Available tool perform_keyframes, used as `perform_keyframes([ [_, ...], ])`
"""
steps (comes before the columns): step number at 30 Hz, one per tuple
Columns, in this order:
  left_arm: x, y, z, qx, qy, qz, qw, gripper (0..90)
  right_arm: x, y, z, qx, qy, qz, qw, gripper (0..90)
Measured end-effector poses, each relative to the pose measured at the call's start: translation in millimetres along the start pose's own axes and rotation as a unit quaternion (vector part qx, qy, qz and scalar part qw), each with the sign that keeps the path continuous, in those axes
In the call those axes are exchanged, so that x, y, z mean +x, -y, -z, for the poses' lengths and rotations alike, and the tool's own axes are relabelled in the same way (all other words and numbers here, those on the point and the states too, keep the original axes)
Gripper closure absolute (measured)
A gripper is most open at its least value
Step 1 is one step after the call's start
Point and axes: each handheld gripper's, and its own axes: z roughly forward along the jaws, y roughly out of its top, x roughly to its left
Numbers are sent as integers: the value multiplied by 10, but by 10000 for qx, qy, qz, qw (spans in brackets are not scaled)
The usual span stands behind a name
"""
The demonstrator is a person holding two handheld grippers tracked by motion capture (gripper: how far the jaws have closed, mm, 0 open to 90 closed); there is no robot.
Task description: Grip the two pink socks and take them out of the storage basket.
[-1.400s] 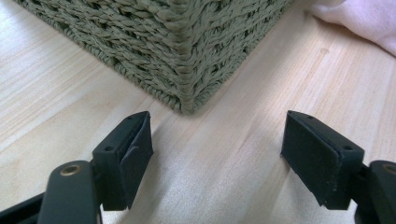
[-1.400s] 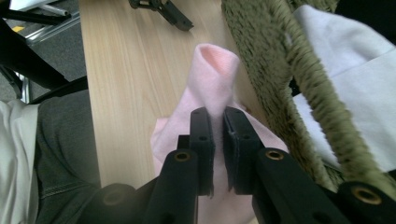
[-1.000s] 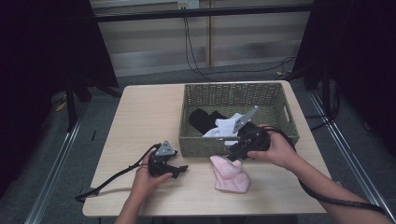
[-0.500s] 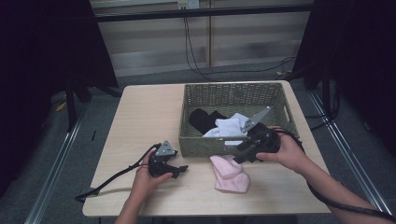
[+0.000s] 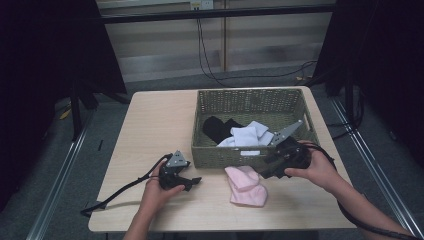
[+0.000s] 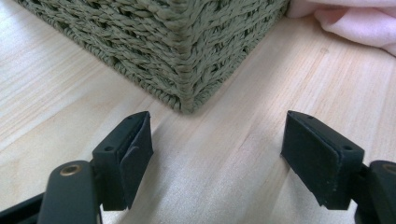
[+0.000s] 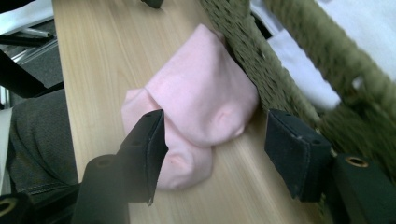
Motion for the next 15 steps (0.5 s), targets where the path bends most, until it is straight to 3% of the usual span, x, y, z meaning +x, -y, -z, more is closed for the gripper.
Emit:
perform_keyframes([
  [8,0,0,0,0,-1,-3,10000,242,-28,198,-19,-35,93,-25,9999,348],
  [15,1,-1,0,-6,-12,-17,10000,242,-19,349,-41,-153,-2,-108,9998,343],
])
